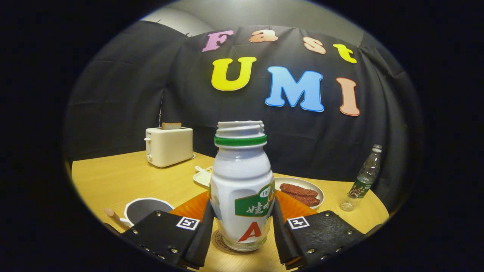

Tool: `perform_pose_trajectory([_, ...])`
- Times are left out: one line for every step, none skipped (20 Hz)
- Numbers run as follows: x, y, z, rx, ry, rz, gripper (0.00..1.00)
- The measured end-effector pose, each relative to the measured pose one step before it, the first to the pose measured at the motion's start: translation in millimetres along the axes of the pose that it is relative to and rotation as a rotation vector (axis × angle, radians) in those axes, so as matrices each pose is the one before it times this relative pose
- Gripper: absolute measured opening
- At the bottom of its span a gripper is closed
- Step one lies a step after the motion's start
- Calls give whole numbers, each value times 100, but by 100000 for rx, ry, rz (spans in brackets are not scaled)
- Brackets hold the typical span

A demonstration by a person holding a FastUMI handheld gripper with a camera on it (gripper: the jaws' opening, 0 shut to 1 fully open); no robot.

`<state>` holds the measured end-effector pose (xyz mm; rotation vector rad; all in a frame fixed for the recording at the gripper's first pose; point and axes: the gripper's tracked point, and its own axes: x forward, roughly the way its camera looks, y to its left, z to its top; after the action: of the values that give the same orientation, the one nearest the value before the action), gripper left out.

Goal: Take the bottle from table, then pour the juice into the cup, finally place the bottle on the coaster

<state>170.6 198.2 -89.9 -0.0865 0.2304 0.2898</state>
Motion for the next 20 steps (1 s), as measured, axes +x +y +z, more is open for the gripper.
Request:
perform_pose_trajectory([265, -69, -245, 631, 666, 221, 70])
perform_pose_trajectory([106, 132, -306, 1296, 245, 63, 70])
perform_pose_trajectory([239, -74, -130, 1211, 255, -237, 70])
perform_pose_trajectory([101, -30, -197, 1322, -269, 0, 70])
perform_pose_trajectory([150, 1, -1, 1200, -144, 230, 70])
perform_pose_trajectory([42, 65, -252, 960, 242, 232, 70])
perform_pose_trajectory([151, 85, -150, 815, 520, 327, 70])
perform_pose_trajectory([102, 43, -251, 625, 318, 360, 70])
perform_pose_trajectory([157, -23, 10, 703, 234, 291, 70])
perform_pose_trajectory([117, 98, -132, 1001, 66, 456, 70])
perform_pose_trajectory([112, 119, -159, 673, 600, 226, 70])
perform_pose_trajectory([178, 135, -375, -270, 953, -78, 70])
perform_pose_trajectory([74, -14, 62, 270, -486, 107, 70])
perform_pose_trajectory([-144, -156, -284, 593, 212, -502, 70])
perform_pose_trajectory([-16, -122, 164, 399, -190, 52, 70])
perform_pose_trajectory([-185, -16, 28, 333, 127, -131, 70])
perform_pose_trajectory([-125, -78, -37, 673, -610, -39, 70])
perform_pose_trajectory([-18, -10, -121, 495, -78, 81, 70])
perform_pose_trajectory([-44, -97, 73, 762, -764, 45, 70])
perform_pose_trajectory([-72, -41, -124, 785, -372, 70, 70])
